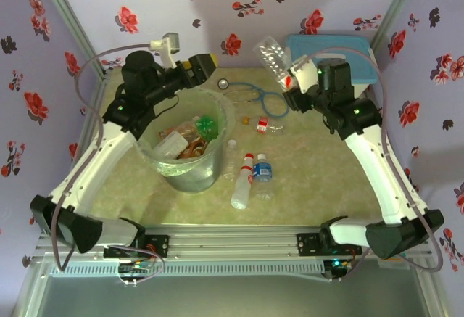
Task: Put the plastic bottles in the bin
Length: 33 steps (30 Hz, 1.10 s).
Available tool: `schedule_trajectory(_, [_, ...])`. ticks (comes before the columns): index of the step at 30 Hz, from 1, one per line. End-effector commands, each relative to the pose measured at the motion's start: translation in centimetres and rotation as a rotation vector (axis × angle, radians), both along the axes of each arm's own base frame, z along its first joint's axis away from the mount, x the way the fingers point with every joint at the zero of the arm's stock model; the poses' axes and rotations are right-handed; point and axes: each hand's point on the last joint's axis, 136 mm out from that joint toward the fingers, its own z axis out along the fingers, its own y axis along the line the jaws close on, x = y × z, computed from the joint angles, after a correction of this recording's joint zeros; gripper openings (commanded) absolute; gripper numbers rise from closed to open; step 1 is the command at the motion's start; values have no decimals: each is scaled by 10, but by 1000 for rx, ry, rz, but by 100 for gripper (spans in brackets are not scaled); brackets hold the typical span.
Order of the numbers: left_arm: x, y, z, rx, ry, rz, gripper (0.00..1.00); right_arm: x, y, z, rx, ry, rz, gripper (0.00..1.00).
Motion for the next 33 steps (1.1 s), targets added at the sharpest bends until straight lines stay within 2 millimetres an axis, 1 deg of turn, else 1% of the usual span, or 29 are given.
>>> schedule_trajectory(1, [-6, -21, 41, -101, -95, -67, 85, -8, 38, 30, 3, -97, 110, 60])
schedule_trajectory(2, [-6, -28, 42, -107, -97, -81, 89, -10, 47, 37, 11, -119, 133, 60])
schedule_trajectory(4, [-7, -37, 42, -112, -96, -98, 94, -15, 65, 47, 54, -136, 185, 60])
schedule_trajectory(5, [-6, -40, 42, -112, -95, -103, 94, -19, 75, 50, 67, -138, 217, 60])
schedule_trajectory(9, [-7, -49, 40, -113, -92, -123, 94, -27, 102, 54, 82, -148, 300, 60])
schedule_trajectory(12, [-7, -50, 41, -121, -95, -126, 91, -29, 110, 54, 87, -143, 321, 60])
schedule_trajectory(13, [-8, -51, 43, -126, -101, -127, 89, -29, 112, 53, 88, -142, 327, 60])
schedule_trajectory(16, [-7, -52, 45, -128, -107, -130, 77, -30, 116, 55, 103, -143, 339, 60])
schedule_trajectory(20, [-6, -53, 45, -133, -103, -130, 63, -28, 118, 51, 109, -129, 335, 60])
schedule_trajectory(23, [-6, -53, 47, -133, -108, -130, 56, -26, 121, 50, 118, -125, 340, 61])
schedule_trajectory(26, [-5, -53, 48, -130, -114, -127, 50, -25, 124, 52, 134, -131, 344, 67])
schedule_trajectory(28, [-2, -52, 51, -132, -121, -123, 49, -25, 124, 54, 140, -139, 345, 76])
schedule_trajectory(30, [0, -49, 54, -131, -128, -116, 49, -25, 124, 56, 140, -152, 344, 88])
schedule_trajectory(32, [3, -44, 56, -132, -132, -103, 49, -23, 122, 59, 141, -166, 332, 97])
schedule_trajectory(33, [5, -40, 57, -132, -134, -95, 49, -23, 120, 61, 138, -179, 324, 99])
